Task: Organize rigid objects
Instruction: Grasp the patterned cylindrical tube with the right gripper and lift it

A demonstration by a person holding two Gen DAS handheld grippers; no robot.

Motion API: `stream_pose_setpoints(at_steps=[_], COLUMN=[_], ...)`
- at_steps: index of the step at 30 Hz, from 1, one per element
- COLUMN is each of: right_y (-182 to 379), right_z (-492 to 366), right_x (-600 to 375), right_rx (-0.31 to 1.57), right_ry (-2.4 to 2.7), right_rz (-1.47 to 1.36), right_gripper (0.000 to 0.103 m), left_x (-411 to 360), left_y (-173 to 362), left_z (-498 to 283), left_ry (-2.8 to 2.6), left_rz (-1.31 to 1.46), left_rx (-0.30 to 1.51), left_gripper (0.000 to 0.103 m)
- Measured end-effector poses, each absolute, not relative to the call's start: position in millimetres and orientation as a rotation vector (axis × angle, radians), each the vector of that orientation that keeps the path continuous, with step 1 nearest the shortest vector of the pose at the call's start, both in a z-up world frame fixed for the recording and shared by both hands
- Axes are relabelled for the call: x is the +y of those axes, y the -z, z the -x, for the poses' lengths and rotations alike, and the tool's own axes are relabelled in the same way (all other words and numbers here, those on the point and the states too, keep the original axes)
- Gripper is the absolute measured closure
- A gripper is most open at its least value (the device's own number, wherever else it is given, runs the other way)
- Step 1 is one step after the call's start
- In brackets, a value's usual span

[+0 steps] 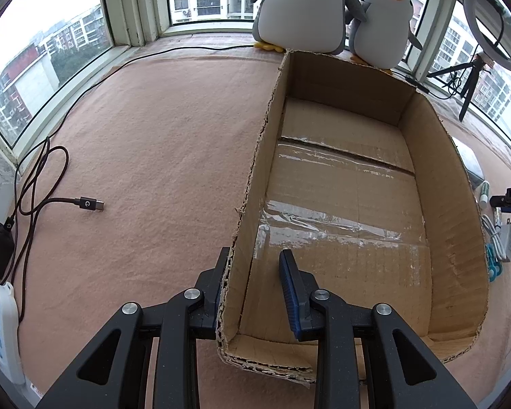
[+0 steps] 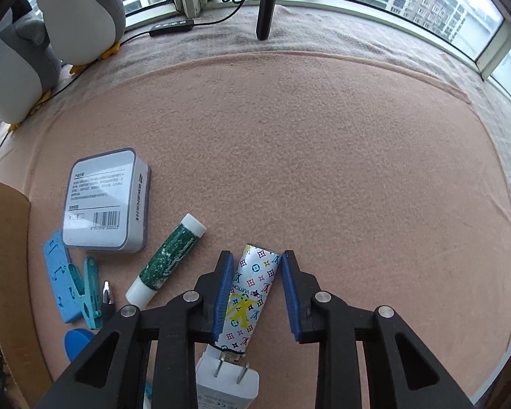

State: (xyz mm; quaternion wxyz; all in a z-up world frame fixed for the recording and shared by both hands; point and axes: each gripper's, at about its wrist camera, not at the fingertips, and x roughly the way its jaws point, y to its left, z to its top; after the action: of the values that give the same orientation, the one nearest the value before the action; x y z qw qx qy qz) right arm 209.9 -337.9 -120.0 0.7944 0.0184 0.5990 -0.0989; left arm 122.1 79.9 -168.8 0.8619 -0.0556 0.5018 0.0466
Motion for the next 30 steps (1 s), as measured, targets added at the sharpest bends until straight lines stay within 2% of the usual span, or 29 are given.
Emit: stream_pose_setpoints(at_steps=[5, 6, 9, 14, 17, 19, 22, 30], right_y=[120, 120, 119, 122, 122, 121, 121, 118], right_z=[-215, -215, -203, -186, -185, -186, -191, -197], right_x=[-346, -347, -348, -346, -347, -346, -347, -351], right_rx=[1.293, 1.305, 1.33, 1.355, 1.342, 1.329, 1.322, 1.274], right_ry=[0.159, 0.157, 0.161, 0.157, 0.172, 0.175, 0.176, 0.196], right_rz=[-0.02, -0.034, -0.034, -0.083, -0.092, -0.093, -0.095, -0.121], right_gripper=[0.077, 0.075, 0.055, 0.054, 0.06, 0.075, 0.08, 0.082], left_x=[78, 78, 78, 78, 78, 78, 78, 78], left_y=[170, 170, 170, 171, 172, 172, 172, 173], left_z=[-123, -123, -124, -124, -125, -125, -125, -125], left_ry=[-0.102, -0.103, -0.105, -0.109, -0.113, -0.113, -0.113, -0.112], left_rz=[0.113, 0.113, 0.112, 0.121, 0.124, 0.125, 0.124, 0.126], left_rx=[1.054, 1.055, 1.056, 1.056, 1.057, 1.057, 1.057, 1.059], left_gripper=[0.073, 0.073, 0.073, 0.073, 0.073, 0.073, 0.073, 0.073])
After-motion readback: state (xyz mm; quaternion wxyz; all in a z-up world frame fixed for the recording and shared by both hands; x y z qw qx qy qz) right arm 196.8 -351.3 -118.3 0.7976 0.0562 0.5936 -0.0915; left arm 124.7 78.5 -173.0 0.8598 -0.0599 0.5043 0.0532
